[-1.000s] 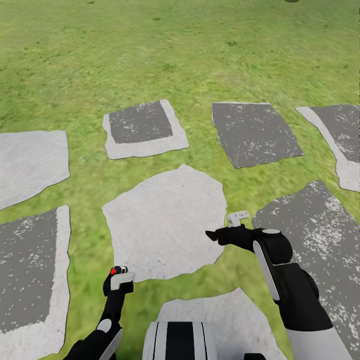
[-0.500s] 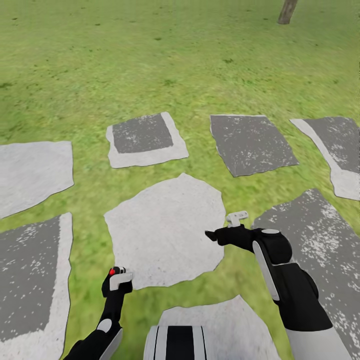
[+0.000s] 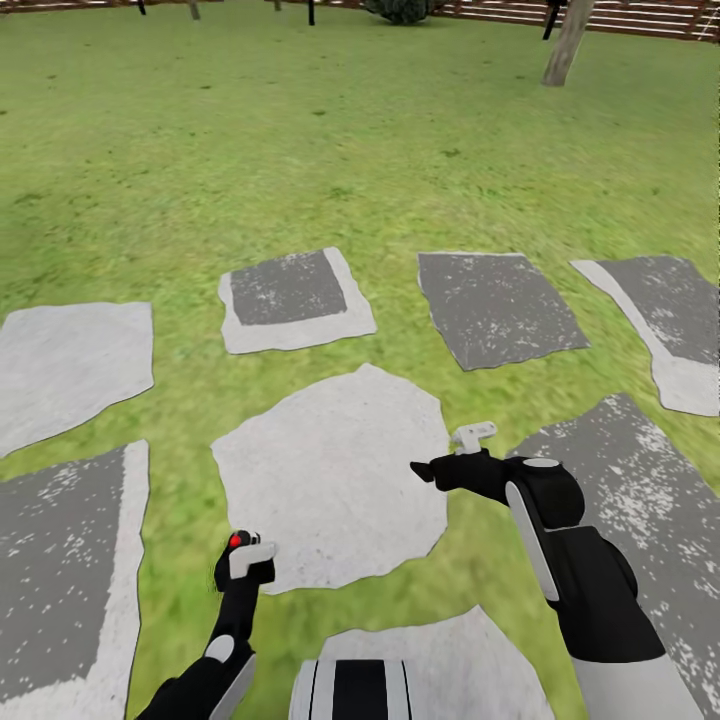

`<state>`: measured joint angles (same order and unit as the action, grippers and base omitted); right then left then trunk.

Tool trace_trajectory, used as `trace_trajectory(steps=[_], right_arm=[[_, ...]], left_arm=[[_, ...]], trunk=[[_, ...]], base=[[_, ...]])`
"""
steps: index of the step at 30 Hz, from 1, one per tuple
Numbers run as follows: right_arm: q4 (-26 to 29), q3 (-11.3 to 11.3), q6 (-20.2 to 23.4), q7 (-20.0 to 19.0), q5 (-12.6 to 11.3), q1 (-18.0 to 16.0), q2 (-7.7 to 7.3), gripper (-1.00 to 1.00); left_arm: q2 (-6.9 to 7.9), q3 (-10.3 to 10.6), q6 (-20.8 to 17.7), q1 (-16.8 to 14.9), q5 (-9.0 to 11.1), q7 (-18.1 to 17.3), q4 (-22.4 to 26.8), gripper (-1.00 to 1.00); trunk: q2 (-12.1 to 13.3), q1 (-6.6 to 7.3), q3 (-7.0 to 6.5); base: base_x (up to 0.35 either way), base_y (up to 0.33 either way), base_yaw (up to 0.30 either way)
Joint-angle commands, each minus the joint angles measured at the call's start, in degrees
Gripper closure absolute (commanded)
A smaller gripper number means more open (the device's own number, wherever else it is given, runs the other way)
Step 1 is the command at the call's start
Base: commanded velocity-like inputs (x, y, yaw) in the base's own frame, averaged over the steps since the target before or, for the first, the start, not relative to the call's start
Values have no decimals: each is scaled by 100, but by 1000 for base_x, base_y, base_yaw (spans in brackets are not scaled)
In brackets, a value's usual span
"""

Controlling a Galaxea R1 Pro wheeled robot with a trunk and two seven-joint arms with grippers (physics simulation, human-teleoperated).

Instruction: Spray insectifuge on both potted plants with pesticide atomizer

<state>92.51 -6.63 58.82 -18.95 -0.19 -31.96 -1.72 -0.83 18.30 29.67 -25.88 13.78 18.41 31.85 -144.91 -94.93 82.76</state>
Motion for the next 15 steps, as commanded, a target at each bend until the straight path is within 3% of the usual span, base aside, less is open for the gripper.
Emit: trace_trajectory(steps=[1,15], right_arm=[[4,0,24,-4,1,-3,-4,-100],[4,31,7,-4,-2,8,-13,-100]], left_arm=[[-21,43,23,-7,39,55,-3,100],[-77,37,-536,-53,41,57,478,100]], trunk=[[0,3,-19],[19,39,-330]], base=[[0,0,0],[0,0,0]])
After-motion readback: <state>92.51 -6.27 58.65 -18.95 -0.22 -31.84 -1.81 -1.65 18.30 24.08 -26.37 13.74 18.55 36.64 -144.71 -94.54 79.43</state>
